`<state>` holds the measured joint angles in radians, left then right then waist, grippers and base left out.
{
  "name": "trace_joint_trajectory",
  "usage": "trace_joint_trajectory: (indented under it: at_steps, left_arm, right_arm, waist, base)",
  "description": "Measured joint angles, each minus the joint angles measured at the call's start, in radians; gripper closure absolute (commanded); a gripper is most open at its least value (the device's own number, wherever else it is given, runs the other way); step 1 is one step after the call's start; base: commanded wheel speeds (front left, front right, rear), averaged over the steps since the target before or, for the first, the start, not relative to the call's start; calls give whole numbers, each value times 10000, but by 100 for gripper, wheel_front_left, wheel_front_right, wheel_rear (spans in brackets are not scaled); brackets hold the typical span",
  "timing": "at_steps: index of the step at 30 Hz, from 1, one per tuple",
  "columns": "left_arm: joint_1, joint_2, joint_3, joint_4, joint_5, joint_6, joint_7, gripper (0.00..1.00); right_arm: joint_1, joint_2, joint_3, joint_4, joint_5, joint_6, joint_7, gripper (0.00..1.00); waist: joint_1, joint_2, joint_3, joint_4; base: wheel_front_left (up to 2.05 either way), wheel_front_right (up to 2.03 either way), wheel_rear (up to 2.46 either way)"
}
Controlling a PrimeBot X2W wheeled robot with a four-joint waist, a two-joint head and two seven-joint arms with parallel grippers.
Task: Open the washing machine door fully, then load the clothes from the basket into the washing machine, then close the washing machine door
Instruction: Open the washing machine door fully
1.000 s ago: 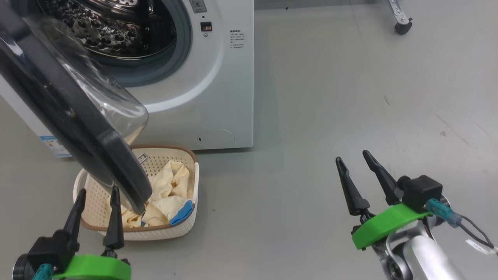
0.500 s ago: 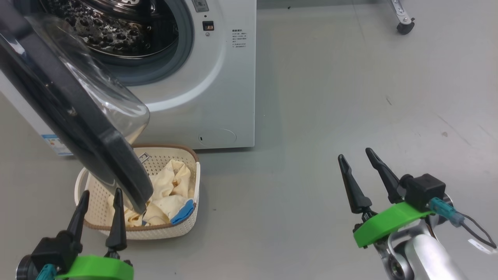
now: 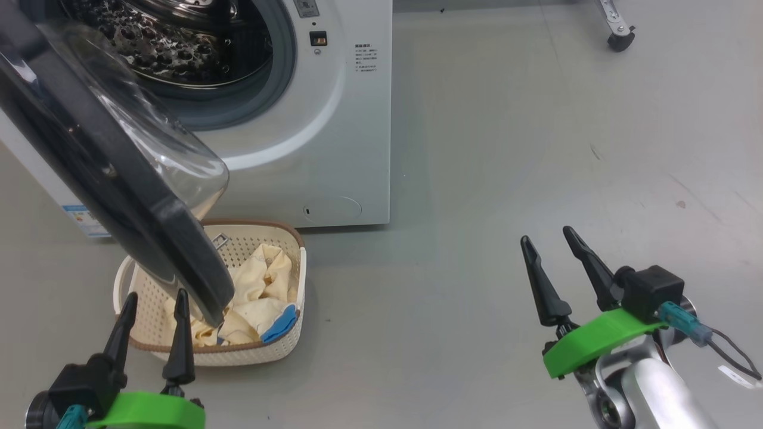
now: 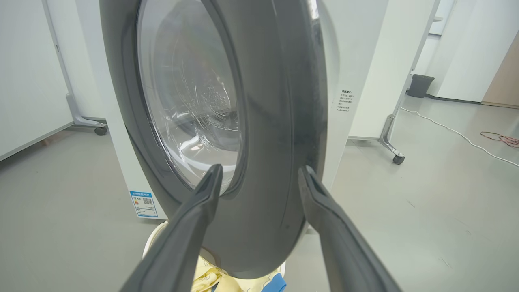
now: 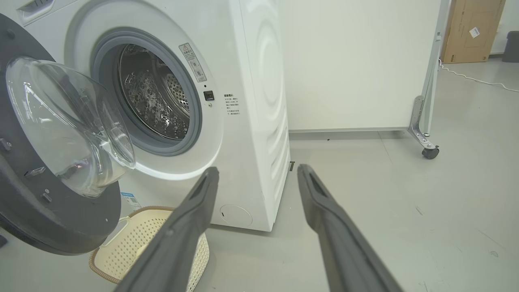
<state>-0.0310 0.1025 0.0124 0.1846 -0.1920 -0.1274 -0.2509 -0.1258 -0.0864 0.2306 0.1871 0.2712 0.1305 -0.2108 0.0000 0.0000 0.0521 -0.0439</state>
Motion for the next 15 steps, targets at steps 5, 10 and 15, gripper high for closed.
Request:
trace_joint_trajectory:
  at_steps: [5, 10, 15]
  left_arm:
    - [0, 2, -4, 23, 0, 0, 0, 0]
    - [0, 2, -4, 58, 0, -12, 2, 0]
    - [0, 2, -36, 82, -15, -13, 2, 53]
  right_arm:
    - [-1, 21, 0, 23, -2, 0, 0, 0]
    - [-1, 42, 2, 104, -2, 0, 0, 0]
    - [-1, 48, 2, 127, -36, 0, -2, 0]
  waist:
    - [0, 0, -6, 5]
    - [0, 0, -26, 7]
    - [0, 0, -10, 15]
  base:
    - [0, 0, 0]
    - [0, 0, 0]
    - [0, 0, 0]
